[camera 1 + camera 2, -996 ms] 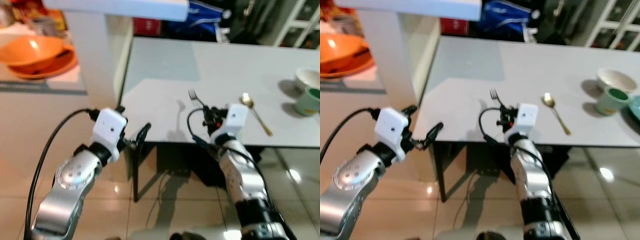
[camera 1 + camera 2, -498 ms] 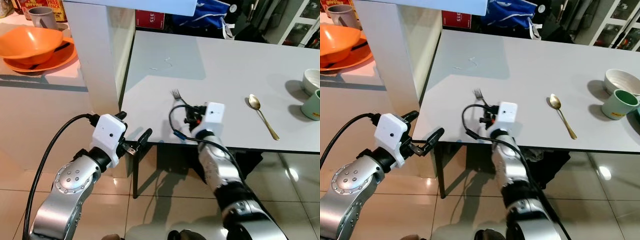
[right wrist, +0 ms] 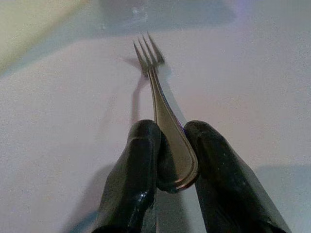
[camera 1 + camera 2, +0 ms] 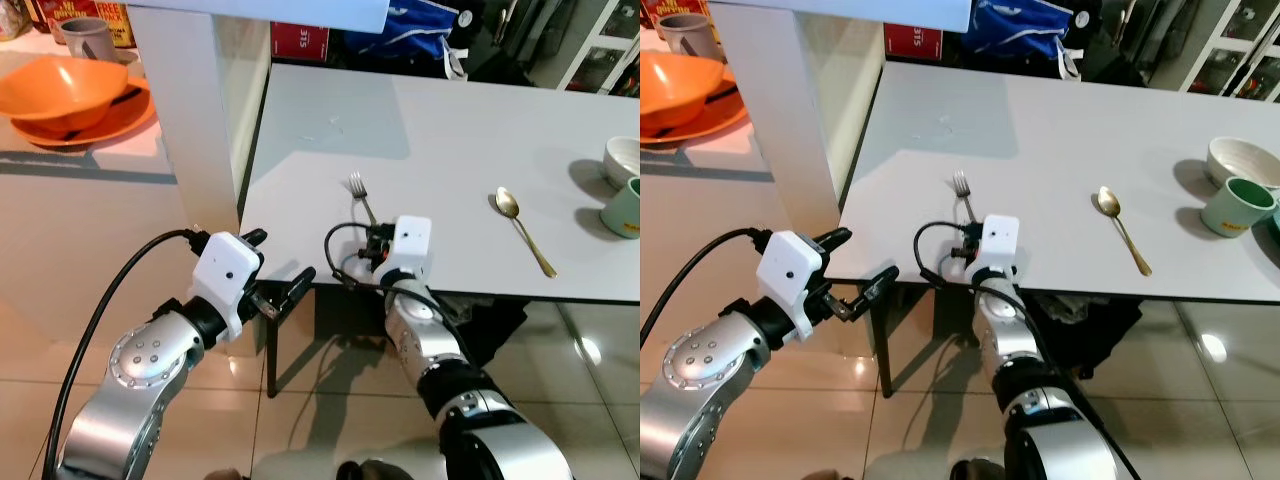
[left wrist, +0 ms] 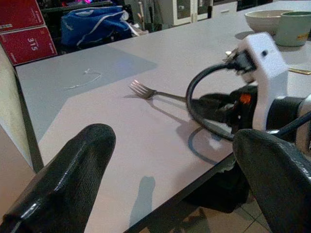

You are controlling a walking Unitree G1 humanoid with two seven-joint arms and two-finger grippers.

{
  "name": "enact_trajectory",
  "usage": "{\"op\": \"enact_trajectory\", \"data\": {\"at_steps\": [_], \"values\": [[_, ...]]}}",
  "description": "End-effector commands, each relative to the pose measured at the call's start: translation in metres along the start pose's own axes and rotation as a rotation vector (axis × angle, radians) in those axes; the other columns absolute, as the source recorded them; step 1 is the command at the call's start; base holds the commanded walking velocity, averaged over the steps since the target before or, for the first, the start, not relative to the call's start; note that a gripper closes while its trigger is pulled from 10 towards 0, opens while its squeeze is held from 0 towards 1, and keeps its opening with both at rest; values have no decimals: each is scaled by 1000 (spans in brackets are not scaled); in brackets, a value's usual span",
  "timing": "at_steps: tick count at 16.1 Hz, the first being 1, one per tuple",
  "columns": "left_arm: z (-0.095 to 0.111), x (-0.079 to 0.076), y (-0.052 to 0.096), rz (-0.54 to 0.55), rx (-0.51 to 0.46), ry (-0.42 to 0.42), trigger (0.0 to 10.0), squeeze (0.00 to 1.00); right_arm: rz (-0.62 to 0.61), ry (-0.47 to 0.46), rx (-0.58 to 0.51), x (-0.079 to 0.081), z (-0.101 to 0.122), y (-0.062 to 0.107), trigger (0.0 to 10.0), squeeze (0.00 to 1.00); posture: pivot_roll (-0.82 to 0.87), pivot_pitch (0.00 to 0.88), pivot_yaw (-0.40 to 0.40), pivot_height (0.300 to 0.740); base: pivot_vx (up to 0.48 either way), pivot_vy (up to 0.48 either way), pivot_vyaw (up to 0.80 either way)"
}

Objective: Setting the table

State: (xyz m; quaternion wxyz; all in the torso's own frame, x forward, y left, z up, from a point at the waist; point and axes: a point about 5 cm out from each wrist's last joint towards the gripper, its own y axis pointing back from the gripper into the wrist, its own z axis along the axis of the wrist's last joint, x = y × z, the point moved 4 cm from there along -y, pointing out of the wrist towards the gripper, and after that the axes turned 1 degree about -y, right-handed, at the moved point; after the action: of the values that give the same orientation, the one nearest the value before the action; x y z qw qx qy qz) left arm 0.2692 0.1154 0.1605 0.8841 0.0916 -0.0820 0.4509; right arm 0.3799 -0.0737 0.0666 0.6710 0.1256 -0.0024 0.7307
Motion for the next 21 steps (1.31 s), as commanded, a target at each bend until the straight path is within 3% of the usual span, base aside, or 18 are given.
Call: {"op": "enact_trajectory", "data": {"at_steps": [1,5,7,13,16,17,21], "values": [[5,-5,-1,-34,-8,-7,10000,0,-3,-9,47,2,-7,-1,10000,0,108,59,-59,740,0,0,0],[6,-5,-1,-44,-8,-8,10000,0,-22,-180,153,9,-16,-4,10000,0,116,55,-61,740,0,0,0],[6,-5,0,-49,-6,-11,10000,0,-44,-223,174,9,-14,-7,10000,0,116,54,-60,740,0,0,0],[7,-7,0,-74,-3,-25,10000,0,-43,-222,139,8,4,-14,10000,0,115,54,-55,740,0,0,0],[7,-7,0,-76,-3,-29,10000,0,-22,-260,91,11,17,-17,10000,0,116,53,-58,740,0,0,0],[9,-5,-1,-66,-10,-33,10000,0,20,-303,14,11,33,-18,10000,0,118,53,-60,740,0,0,0],[9,-5,0,-67,-11,-33,10000,0,37,-242,-103,1,58,-17,10000,0,115,49,-62,740,0,0,0]]}}
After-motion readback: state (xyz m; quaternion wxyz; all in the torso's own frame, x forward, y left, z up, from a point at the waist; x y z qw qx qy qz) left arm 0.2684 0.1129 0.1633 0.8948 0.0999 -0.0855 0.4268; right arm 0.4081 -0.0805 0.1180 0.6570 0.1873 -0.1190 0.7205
